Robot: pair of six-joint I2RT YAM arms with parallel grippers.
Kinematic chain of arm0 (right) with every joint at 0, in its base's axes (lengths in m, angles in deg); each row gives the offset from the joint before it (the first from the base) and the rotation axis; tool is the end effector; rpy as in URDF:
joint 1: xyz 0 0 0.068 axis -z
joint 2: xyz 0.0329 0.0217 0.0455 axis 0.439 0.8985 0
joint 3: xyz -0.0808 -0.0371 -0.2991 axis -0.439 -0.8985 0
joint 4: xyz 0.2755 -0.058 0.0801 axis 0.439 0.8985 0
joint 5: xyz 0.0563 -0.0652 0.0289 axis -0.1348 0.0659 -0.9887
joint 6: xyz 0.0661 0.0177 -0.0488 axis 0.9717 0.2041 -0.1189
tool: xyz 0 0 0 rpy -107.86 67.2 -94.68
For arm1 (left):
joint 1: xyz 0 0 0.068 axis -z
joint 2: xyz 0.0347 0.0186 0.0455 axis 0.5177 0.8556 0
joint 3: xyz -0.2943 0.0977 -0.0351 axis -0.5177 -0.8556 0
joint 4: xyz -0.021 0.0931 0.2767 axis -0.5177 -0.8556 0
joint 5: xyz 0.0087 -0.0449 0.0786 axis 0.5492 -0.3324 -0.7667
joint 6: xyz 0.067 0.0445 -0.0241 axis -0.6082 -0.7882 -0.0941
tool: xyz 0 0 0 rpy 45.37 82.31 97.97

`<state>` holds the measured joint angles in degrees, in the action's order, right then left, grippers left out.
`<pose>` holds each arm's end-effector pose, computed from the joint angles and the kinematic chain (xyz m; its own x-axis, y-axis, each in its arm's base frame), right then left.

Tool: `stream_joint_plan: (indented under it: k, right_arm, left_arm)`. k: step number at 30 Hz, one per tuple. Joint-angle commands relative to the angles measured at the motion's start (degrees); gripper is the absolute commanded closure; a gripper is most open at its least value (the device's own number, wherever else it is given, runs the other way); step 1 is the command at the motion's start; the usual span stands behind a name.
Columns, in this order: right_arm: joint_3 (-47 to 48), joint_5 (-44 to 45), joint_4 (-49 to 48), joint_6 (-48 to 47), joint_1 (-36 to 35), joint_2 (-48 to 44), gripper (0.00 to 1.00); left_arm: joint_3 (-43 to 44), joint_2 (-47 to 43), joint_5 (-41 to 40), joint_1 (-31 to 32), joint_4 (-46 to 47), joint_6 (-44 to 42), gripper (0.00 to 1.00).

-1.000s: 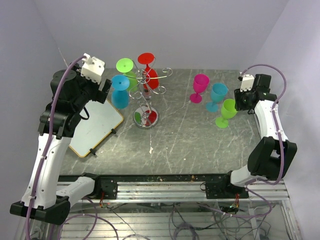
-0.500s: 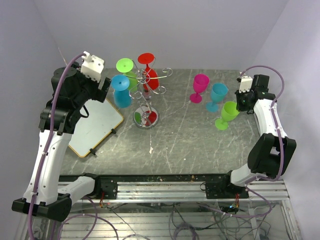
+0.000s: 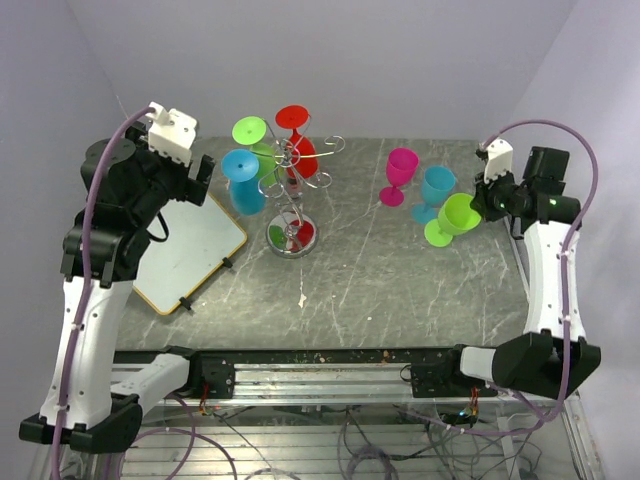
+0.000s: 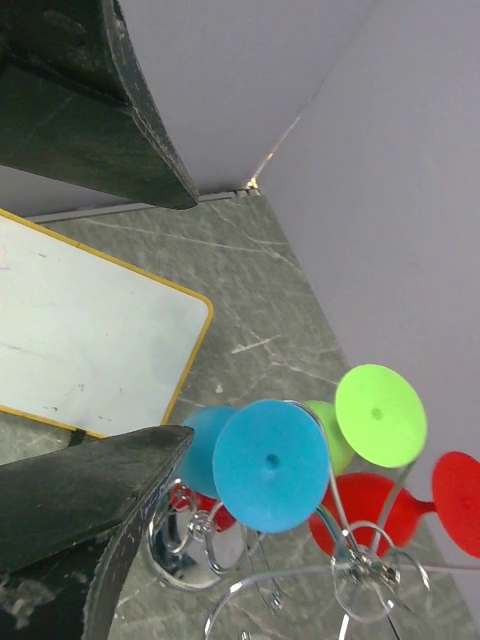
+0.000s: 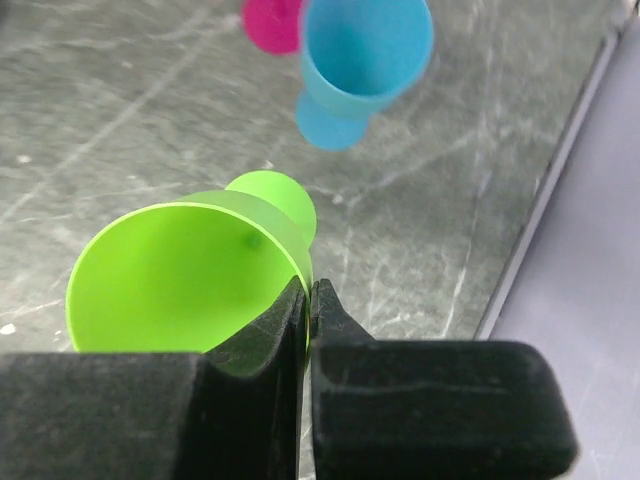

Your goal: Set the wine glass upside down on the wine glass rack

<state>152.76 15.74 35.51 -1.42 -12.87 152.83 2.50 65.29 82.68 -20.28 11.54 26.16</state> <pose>0.3068 -0.0435 0.3858 -0.5735 -0.3209 -0.7537 -0.3665 0.9234 -0.1142 0.2180 -0.0435 0.5300 -0.1147 0.3529 -0.9286 0.2589 0.9131 0.3150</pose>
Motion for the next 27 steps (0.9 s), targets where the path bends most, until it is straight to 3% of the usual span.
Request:
stream_joint_plan:
  k: [1, 7, 16, 27]
  right_arm:
    - [6.31, -16.58, 7.84, -6.91, -0.33, -3.5, 1.0]
    - [14.67, -27.18, 4.41, 0.06, -0.69, -4.77, 1.0]
    - [18.95, -31.39, -12.02, 15.4, -0.78, -5.8, 1.0]
    - [27.74, -33.53, -27.75, 33.82, -2.18, 1.78, 1.0]
  left_arm:
    - [1.91, -1.31, 5.43, -0.77, 0.54, 2.53, 0.01]
    - [5.15, 0.93, 12.07, -0.79, 1.18, 7.29, 0.01]
    - [11.34, 4.29, 16.96, -0.7, 2.41, 11.51, 0.01]
    - [12.7, 9.41, 25.26, -0.72, 10.11, 24.06, 0.01]
